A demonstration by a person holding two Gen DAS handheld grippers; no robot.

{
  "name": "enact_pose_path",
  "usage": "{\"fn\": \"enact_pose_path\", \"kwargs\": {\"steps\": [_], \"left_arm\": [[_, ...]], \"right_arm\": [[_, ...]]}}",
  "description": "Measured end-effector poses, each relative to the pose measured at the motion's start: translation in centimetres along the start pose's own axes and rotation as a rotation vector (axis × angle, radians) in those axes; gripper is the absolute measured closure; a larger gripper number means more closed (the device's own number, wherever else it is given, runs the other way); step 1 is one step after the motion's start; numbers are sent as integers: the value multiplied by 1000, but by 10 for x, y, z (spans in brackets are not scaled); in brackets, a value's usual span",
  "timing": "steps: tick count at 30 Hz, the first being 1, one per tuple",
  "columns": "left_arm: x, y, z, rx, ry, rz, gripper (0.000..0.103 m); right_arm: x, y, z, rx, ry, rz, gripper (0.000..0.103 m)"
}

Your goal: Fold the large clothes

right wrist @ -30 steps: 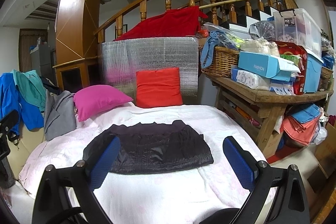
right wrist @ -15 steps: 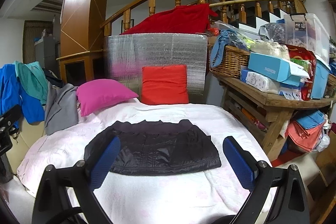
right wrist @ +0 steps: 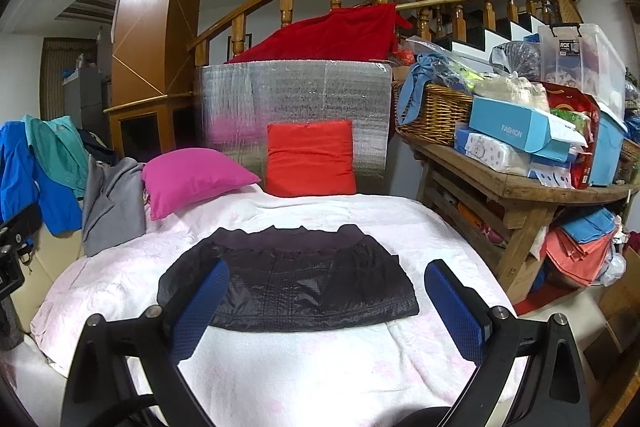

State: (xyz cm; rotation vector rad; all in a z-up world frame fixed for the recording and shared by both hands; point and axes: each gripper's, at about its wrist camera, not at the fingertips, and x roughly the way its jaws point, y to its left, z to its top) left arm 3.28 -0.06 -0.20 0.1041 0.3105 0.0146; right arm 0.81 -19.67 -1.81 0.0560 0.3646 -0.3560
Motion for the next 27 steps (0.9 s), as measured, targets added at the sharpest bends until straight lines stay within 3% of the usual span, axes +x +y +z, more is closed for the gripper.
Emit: {"fn": "enact_pose_path", "kwargs": {"steps": [11,22,27], "left_arm": [[-2,0,6,1,-1,1,1],[51,-18,4,12,62,-40,1],[85,-21,3,21,27,-88,1]], "right_arm": [[0,1,6,-10,-8,25,3],[58,9,0,-36,76,19,3],[99,8,1,-19,105,27,3]]}}
